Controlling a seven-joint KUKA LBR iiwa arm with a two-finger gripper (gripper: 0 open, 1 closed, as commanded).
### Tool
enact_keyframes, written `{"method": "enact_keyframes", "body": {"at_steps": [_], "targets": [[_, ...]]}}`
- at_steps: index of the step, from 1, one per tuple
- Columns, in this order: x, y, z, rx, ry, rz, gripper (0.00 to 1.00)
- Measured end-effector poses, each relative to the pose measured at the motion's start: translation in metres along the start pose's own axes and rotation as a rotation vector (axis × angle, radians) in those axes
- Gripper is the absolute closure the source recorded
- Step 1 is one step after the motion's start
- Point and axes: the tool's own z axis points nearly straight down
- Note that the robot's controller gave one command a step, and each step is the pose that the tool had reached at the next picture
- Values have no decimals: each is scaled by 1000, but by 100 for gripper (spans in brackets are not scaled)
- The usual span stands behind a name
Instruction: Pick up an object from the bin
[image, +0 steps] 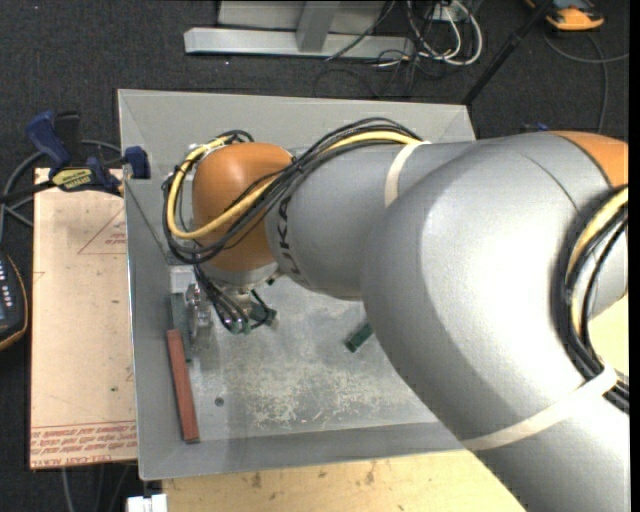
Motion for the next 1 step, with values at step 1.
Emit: {"method": "enact_keyframes", "body": {"at_steps": [1], "targets": [[-20,1,4,6,2,-152,100]]}}
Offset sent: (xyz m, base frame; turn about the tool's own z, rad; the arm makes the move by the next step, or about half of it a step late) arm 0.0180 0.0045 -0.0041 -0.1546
